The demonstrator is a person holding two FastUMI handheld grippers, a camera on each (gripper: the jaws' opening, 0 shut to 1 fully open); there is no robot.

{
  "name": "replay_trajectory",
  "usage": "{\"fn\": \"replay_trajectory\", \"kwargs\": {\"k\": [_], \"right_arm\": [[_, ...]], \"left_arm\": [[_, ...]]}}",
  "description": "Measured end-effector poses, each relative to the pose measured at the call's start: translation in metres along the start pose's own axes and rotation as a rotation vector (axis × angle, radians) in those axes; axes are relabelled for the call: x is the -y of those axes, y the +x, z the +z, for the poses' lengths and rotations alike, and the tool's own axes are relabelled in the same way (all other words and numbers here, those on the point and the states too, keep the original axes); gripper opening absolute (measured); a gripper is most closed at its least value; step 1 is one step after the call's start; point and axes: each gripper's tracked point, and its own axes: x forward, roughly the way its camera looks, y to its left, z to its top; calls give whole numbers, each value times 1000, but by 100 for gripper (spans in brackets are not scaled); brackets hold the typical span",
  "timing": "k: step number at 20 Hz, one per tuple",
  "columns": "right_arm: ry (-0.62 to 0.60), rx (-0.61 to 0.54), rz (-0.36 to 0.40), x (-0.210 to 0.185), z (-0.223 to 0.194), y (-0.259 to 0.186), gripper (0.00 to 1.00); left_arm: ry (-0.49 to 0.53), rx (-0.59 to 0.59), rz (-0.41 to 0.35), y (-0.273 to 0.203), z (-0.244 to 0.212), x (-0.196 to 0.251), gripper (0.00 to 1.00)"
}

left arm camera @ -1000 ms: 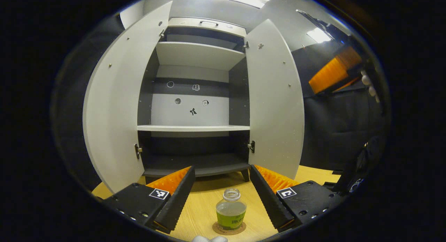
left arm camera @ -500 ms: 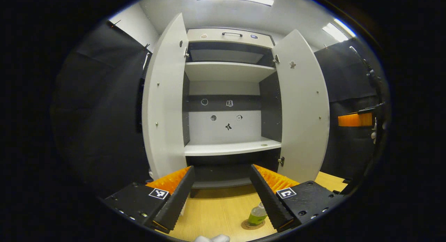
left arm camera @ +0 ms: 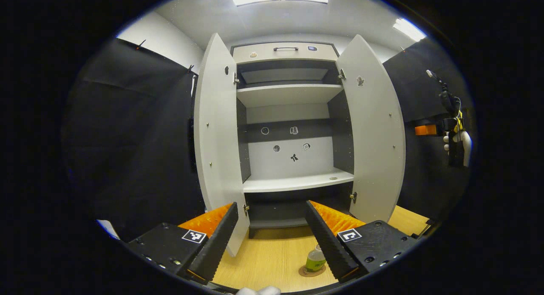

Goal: Grasp the bottle in the cabinet with the left hand and place it on the coaster, then close the right door with the right hand and the left door with the left hand.

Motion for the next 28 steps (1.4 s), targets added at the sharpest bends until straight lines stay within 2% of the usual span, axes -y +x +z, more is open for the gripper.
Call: {"fn": "replay_trajectory", "kwargs": {"k": [3,8,9,10,15,16,17,18,21,22,23,24,25,28], "right_arm": [[0,5,83,-10,7,20,100],[1,-1,252,-51,11,32,100],[-2,-9,264,-57,11,32,100],[-5,-9,262,-56,12,33,94],[32,-12,255,-75,11,27,95],[28,-16,266,-84,10,23,90],[21,-19,278,-95,9,21,90],[8,-22,282,-106,7,19,95],[-29,-12,286,-135,8,12,94],[-44,-7,289,-144,7,12,91],[-59,-3,296,-154,7,13,95],[-72,5,306,-162,6,13,91],[-82,11,318,-172,5,14,94],[-102,-9,388,-202,-6,6,95]], "left_arm": [[-20,-7,42,0,3,14,96],[-35,-16,106,-2,3,20,96],[-42,-25,111,-2,1,20,96],[-50,-28,120,-2,0,20,96],[-66,-42,114,-2,-4,18,96],[-65,-45,113,-1,-5,14,96],[-64,-47,113,2,-6,8,96],[-67,-45,112,4,-6,2,96],[-78,-35,113,5,-6,-12,96],[-78,-35,115,5,-7,-17,96],[-79,-37,116,5,-8,-22,96],[-79,-35,120,6,-8,-27,96],[-82,-33,122,7,-9,-32,96],[-91,-31,121,7,-11,-42,96]]}}
